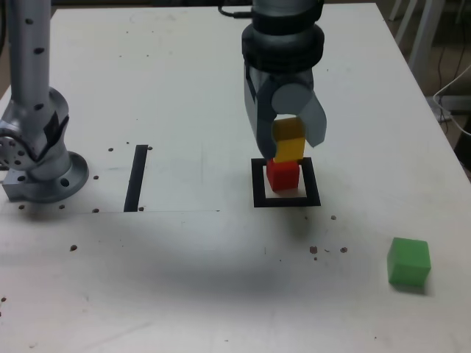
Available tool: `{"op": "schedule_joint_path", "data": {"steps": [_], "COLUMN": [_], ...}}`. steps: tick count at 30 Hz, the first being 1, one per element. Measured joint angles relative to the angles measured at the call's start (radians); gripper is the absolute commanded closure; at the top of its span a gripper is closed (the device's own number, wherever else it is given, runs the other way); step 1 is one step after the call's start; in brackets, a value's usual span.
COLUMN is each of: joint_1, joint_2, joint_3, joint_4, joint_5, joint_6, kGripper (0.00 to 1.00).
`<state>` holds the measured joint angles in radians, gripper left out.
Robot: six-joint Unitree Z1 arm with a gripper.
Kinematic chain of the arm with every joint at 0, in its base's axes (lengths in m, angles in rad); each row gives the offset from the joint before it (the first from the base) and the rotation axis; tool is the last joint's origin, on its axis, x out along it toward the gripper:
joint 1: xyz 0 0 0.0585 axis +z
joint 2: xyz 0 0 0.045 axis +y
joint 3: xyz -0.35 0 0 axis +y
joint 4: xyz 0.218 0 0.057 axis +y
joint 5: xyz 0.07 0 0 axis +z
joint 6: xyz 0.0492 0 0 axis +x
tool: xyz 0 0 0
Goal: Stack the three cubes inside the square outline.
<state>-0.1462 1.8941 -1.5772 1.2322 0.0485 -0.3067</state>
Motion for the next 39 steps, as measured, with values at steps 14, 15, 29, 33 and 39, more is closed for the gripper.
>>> {"op": "schedule_joint_path", "data": {"steps": [14,15,29,33,39], "joint_1": [0.042,0.044,0.054,0.059,0.071], "joint_2": [0.0,0.0,0.0,0.001,0.019], "joint_3": [0.02,0.022,0.048,0.053,0.067], "joint_4": [0.001,0.001,-0.013,-0.025,-0.056], "joint_5": [0.002,0.0,-0.006,-0.013,-0.044], "joint_6": [0.008,0.008,0.008,0.01,0.03], "kGripper": [0.96,0.96,0.96,0.96,0.96]}}
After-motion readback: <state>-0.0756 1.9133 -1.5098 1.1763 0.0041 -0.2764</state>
